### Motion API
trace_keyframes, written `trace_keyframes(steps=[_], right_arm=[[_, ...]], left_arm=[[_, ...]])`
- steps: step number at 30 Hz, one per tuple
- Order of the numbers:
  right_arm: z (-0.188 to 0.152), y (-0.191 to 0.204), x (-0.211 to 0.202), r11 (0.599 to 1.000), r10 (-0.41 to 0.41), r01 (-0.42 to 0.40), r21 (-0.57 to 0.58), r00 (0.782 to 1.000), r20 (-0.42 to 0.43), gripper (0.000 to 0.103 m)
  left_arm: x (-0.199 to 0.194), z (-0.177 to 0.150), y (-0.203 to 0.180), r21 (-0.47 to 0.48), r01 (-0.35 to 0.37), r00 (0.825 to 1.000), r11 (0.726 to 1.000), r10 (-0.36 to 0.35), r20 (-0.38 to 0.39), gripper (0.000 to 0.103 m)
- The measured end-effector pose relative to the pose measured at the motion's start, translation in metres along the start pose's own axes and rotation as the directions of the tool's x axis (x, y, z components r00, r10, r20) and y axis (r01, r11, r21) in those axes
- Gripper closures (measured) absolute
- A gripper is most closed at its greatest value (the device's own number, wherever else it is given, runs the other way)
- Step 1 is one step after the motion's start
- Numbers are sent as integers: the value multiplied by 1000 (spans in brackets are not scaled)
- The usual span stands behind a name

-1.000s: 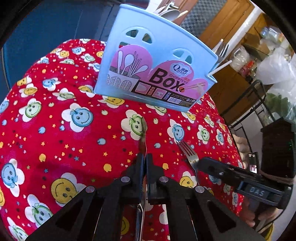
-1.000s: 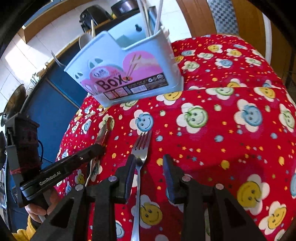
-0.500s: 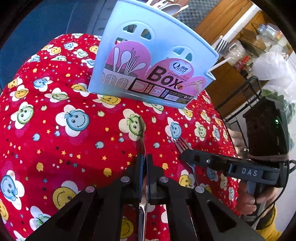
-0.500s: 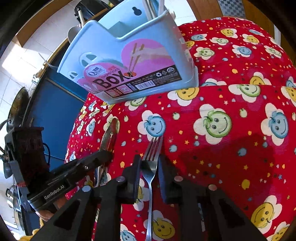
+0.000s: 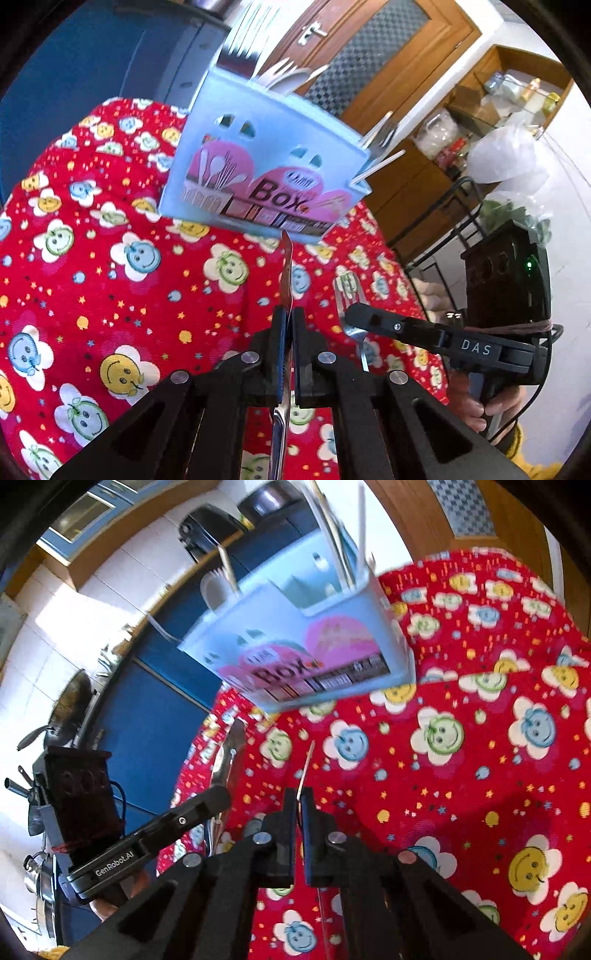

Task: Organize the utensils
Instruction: 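Lift the knife and fork and carry both over the blue box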

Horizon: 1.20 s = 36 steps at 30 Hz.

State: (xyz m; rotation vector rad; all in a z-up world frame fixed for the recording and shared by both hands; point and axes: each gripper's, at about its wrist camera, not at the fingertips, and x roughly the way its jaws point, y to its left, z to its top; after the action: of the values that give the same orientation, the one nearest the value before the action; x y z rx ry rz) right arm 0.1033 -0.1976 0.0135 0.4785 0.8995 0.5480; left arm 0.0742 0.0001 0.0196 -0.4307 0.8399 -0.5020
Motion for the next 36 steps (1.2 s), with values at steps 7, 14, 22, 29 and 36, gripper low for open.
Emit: trace_keyframes(steps=[7, 14, 22, 29, 36], right_arm=[[-1, 16, -33, 998, 1, 9, -64, 989, 150, 100], [10, 32, -57, 994, 2, 27, -109, 965, 264, 100], [35, 46, -76, 988, 4, 49, -147, 941, 339, 100], [59, 52, -92, 984, -1, 70, -166, 923, 386, 100], [85, 55, -96, 981, 1, 81, -179, 909, 417, 100]], left_arm=[[-21, 6, -15, 10, 26, 996, 1000, -26, 82, 100], [-42, 26, -32, 53, 38, 981, 998, -48, 189, 100], [-53, 60, -50, 103, 19, 951, 995, -49, 304, 100], [-58, 97, -56, 114, 10, 904, 993, -57, 423, 100], [-61, 133, -59, 124, -33, 824, 992, -43, 565, 100]])
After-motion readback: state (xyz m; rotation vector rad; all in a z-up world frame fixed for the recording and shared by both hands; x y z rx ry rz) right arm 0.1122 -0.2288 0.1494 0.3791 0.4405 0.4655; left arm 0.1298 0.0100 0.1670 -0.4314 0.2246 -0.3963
